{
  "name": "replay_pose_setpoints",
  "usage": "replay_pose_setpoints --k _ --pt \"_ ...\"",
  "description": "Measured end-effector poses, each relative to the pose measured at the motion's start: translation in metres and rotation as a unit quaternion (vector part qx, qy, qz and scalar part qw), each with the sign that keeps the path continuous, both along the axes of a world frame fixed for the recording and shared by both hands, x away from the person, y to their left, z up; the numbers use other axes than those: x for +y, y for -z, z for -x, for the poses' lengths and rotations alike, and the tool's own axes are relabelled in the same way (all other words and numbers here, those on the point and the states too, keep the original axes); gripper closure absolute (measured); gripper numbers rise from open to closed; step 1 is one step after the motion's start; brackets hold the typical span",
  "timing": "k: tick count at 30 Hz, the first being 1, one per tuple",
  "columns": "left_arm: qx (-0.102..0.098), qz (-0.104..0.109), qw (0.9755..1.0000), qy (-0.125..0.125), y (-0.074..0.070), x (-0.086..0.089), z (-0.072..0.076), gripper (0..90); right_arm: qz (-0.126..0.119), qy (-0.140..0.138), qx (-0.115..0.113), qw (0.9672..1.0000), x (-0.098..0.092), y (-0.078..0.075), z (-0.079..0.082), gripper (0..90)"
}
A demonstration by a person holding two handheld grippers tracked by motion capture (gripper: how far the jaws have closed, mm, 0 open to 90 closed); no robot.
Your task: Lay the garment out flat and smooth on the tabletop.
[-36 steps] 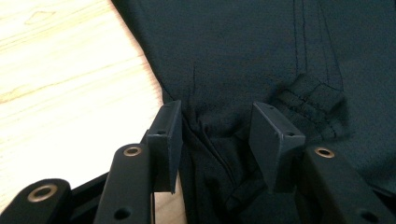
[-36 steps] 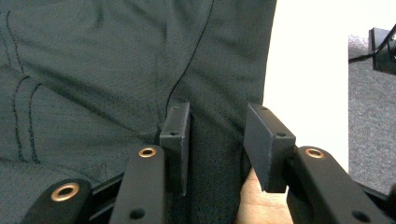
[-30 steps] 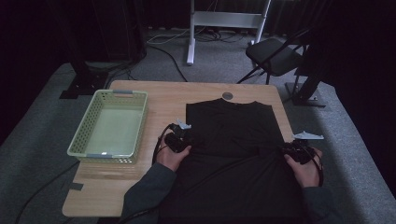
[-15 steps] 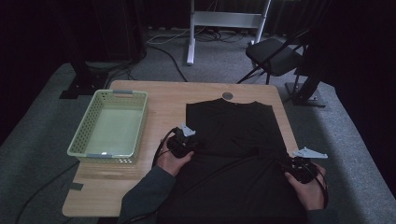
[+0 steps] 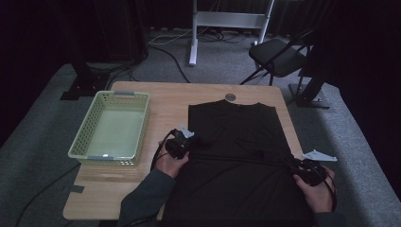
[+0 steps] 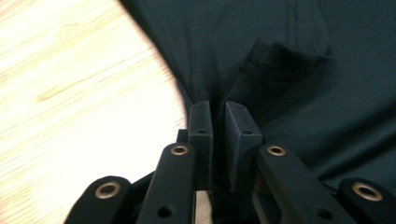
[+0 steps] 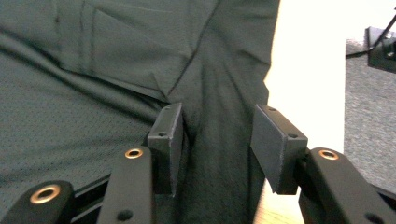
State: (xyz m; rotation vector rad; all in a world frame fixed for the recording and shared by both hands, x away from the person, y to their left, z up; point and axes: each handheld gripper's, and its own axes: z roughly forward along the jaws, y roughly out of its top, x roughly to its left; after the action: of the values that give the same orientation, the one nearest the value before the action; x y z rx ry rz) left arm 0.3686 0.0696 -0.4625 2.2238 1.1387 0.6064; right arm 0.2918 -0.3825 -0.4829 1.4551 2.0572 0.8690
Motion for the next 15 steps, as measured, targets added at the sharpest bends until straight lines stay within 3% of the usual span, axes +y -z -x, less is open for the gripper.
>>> replay_pose_setpoints --k 10,15 --pt "0.002 0.012 0.999 -0.044 0.0 0.028 0.006 83.8 0.001 0.025 0.004 0.9997 -0.018 0.0 0.007 53.8" --pt "0.002 0.056 0.9983 -0.02 -0.005 0.031 0.007 70.4 0.006 0.029 0.007 0.9995 -0.017 -0.001 0.007 53.3"
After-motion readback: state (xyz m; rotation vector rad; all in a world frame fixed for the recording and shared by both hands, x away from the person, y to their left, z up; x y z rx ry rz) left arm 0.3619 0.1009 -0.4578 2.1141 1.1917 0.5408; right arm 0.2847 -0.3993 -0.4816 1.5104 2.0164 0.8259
